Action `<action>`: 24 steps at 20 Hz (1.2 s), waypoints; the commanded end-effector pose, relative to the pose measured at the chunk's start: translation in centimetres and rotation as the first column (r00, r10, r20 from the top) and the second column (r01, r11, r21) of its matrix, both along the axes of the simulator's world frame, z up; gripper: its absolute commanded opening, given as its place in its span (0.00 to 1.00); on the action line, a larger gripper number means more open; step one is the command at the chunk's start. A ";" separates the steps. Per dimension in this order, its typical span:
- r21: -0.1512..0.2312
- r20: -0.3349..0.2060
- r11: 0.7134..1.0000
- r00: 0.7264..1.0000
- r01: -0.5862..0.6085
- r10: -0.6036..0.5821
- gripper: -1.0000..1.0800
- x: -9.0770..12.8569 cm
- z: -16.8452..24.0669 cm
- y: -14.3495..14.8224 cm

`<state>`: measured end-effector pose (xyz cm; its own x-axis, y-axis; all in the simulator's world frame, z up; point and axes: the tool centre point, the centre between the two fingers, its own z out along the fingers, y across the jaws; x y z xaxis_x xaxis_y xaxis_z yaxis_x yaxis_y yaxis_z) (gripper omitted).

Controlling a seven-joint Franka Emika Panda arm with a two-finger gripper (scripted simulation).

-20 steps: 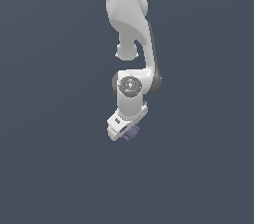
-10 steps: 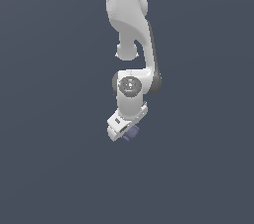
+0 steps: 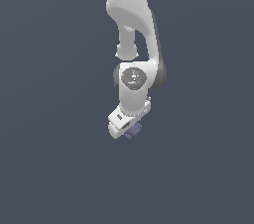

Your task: Pick up the object and move it to a goal position.

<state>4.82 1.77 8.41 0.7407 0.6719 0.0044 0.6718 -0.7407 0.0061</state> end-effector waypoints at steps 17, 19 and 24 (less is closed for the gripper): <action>0.002 -0.003 1.000 1.000 -0.002 0.002 0.00 2.7 18.4 4.3; 0.002 -0.004 1.000 1.000 -0.002 0.002 0.00 3.1 20.4 4.7; 0.002 -0.005 1.000 1.000 -0.002 0.002 0.00 3.8 24.7 5.7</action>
<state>8.46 7.16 31.83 0.7390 0.6737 0.0034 0.6737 -0.7390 0.0025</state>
